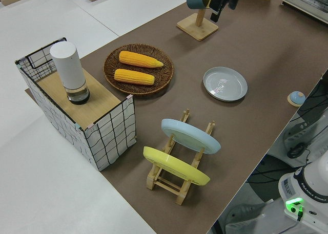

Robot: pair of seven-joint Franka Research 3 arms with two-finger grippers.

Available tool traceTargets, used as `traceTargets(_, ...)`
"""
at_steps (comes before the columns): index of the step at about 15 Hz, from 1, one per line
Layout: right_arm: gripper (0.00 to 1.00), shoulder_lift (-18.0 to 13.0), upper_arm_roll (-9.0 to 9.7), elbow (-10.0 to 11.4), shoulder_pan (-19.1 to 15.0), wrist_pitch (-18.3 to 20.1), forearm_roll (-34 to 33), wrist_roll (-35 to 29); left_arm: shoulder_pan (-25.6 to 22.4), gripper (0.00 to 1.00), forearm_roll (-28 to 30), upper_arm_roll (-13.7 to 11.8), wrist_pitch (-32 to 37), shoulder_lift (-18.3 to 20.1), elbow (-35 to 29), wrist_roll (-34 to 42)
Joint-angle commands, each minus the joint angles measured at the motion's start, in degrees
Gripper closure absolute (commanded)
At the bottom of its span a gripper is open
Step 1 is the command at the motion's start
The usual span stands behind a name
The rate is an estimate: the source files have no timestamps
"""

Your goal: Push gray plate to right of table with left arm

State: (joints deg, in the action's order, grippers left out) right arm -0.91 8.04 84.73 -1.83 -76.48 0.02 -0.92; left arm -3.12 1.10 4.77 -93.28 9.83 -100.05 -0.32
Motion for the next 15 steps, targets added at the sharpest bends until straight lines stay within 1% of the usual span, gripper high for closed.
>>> traceTargets(1,0.017,-0.1,0.92,-0.5,-1.1,0.9,0.2,-0.7,0.8,0.00,0.2,-0.5,1.1,0.6,-0.4,-0.7)
traceTargets(5,0.017,-0.1,0.92,-0.5,-1.1,0.9,0.2,-0.8,0.6,0.00,0.3,-0.6,3.1,0.9,-0.5,-0.4)
traceTargets(13,0.017,-0.1,0.92,-0.5,-1.1,0.9,0.2,-0.7,1.0,0.00,0.3,-0.4,4.9,1.1,-1.0,-0.8)
traceTargets(15,0.017,-0.1,0.92,-0.5,-1.2,0.9,0.2,-0.8,1.1,0.00,0.4,-0.4,5.0,1.9,-2.8,-0.7)
